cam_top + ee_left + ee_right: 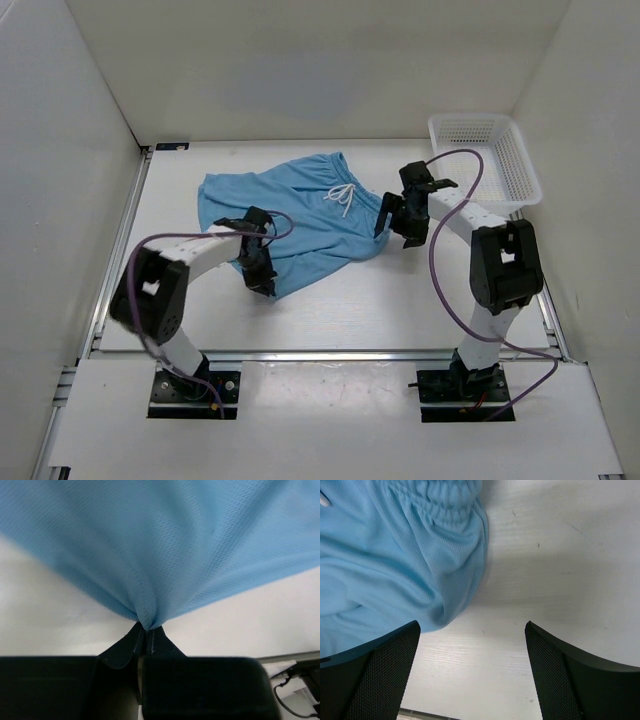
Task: Fold and stack the shorts
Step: Flatten the shorts out
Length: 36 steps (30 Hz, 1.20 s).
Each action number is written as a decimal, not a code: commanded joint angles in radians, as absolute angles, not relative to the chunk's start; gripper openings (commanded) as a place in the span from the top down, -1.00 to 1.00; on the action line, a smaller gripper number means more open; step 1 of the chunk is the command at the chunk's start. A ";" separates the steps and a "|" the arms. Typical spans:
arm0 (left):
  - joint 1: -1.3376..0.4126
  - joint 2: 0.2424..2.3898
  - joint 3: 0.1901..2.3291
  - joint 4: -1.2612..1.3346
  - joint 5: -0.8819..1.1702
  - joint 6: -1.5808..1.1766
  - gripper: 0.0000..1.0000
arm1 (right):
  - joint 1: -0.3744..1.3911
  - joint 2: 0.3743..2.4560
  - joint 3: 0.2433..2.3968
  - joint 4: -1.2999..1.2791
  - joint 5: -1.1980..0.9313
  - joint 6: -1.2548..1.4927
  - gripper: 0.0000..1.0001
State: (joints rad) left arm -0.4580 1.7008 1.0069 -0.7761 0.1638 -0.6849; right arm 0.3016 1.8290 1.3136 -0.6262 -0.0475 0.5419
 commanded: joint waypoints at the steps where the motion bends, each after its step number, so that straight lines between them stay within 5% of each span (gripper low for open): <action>1: -0.411 1.453 0.953 -0.796 0.140 -0.680 0.79 | 0.295 1.862 1.384 -0.630 -0.075 0.517 -0.78; 9: -0.400 1.293 0.943 -0.896 0.140 -0.699 0.79 | 0.295 1.970 1.480 -0.630 -0.066 0.486 -0.69; 18: -0.290 1.163 0.957 -0.989 0.138 -0.628 0.79 | 0.285 2.080 1.549 -0.549 -0.052 0.474 -0.26; 21: -0.221 1.140 1.009 -1.038 0.147 -0.582 0.79 | 0.285 2.127 1.629 -0.549 -0.084 0.474 0.14; 22: -0.200 1.131 1.025 -1.048 0.158 -0.565 0.79 | 0.285 2.128 1.673 -0.549 -0.084 0.474 0.53; 25: -0.108 1.156 1.101 -1.057 0.186 -0.502 0.79 | 0.285 2.149 1.791 -0.580 -0.106 0.492 1.00; 32: 0.029 1.437 1.588 -1.115 0.158 -0.433 0.79 | 0.250 2.125 2.158 -0.710 -0.138 0.557 1.00; 36: 0.063 1.486 1.840 -1.161 0.158 -0.433 0.79 | 0.227 2.019 2.182 -0.759 -0.150 0.569 1.00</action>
State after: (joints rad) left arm 0.0418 1.5352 1.7287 -1.0885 0.1799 -0.4664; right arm 0.2657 2.1399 2.1529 -0.6872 -0.1535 0.5514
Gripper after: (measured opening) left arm 0.139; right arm 0.085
